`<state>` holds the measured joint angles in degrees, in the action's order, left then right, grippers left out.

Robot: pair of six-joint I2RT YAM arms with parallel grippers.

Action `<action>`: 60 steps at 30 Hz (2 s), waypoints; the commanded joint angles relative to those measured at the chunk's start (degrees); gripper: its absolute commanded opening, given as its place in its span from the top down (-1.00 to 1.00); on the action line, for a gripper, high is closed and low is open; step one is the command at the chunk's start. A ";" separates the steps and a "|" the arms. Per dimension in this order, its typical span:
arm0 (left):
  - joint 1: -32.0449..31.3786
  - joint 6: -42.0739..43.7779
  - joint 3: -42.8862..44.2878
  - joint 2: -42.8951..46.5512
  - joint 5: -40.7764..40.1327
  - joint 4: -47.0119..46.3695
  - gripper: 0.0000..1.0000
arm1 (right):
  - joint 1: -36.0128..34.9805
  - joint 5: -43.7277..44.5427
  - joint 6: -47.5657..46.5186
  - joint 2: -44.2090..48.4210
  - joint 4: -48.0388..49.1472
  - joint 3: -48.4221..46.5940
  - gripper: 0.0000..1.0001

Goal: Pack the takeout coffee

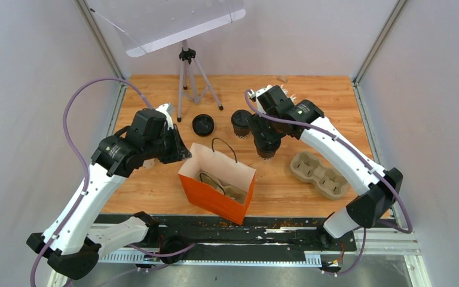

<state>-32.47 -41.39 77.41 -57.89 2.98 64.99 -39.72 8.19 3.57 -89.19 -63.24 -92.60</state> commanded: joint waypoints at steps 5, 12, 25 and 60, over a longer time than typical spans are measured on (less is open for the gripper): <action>0.21 -5.22 -1.28 0.56 -2.07 -7.66 0.75 | 0.06 2.24 2.11 6.54 -2.27 -0.39 -0.47; 0.27 -4.58 -1.35 2.30 -7.72 -4.82 0.76 | 0.06 2.66 2.40 8.49 -2.03 -0.39 -0.46; 0.35 12.29 9.82 -6.08 -3.47 9.43 -0.03 | 0.09 -1.12 4.87 12.04 -6.26 2.48 -0.46; 4.89 1.52 6.90 -10.18 2.71 2.91 1.00 | -5.34 -8.27 33.90 24.10 11.25 23.70 -0.43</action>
<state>-29.43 -34.81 85.43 -69.54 4.27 71.68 -44.86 -2.39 35.59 -64.93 -58.67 -65.30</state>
